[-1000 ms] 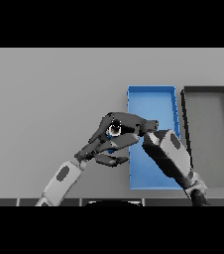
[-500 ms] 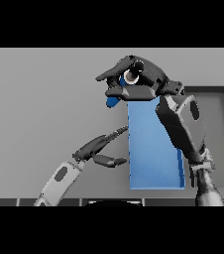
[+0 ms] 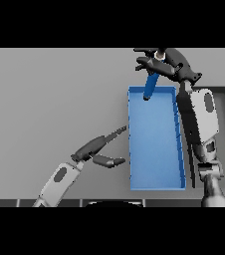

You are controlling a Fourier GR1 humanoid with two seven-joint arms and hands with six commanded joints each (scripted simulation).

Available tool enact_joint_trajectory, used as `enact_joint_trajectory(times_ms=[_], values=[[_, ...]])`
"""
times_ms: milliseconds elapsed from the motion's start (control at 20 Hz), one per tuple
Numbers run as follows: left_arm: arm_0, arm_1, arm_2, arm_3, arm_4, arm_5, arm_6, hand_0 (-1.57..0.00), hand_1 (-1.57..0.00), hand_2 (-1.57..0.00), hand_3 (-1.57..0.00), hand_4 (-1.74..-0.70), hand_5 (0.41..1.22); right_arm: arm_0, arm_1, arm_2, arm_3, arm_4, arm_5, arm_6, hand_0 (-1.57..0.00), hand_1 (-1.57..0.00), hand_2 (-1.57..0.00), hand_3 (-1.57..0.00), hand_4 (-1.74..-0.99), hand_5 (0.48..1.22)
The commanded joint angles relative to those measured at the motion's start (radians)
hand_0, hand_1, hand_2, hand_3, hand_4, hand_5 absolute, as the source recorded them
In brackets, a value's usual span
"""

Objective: Pick up the blue pipe and place it into the blue bin.

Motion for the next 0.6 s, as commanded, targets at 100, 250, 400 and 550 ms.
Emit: enact_joint_trajectory(times_ms=[100, 250, 400, 550], values=[[0.001, 0.007, 0.001, -0.006, -0.001, -0.002, -0.012, 0.0, 0.0, 0.0, 0.0, -0.87, 0.483, 0.089, 0.008, 0.004, 0.014, 0.064, -0.046, 0.039, -1.57, -1.57, -1.57, -1.57, -1.499, 1.221], [0.012, 0.001, -0.012, -0.01, -0.009, 0.0, -0.003, 0.0, 0.0, 0.0, 0.0, -0.87, 0.48, 0.171, 0.012, 0.005, -0.011, 0.105, -0.1, 0.115, -1.57, -1.57, -1.57, -1.57, -1.499, 1.221], [0.026, 0.015, -0.005, -0.026, 0.0, -0.003, -0.001, 0.0, 0.0, 0.0, 0.0, -0.88, 0.477, 0.253, -0.003, 0.03, -0.021, 0.14, -0.135, 0.18, -1.57, -1.57, -1.57, -1.28, -1.547, 1.221], [0.006, -0.003, -0.009, -0.016, -0.008, 0.006, 0.014, 0.0, 0.0, 0.0, 0.0, -0.88, 0.479, 0.289, -0.053, 0.135, 0.019, 0.107, -0.165, 0.18, -1.57, -1.57, -1.57, -0.68, -1.642, 1.221]])
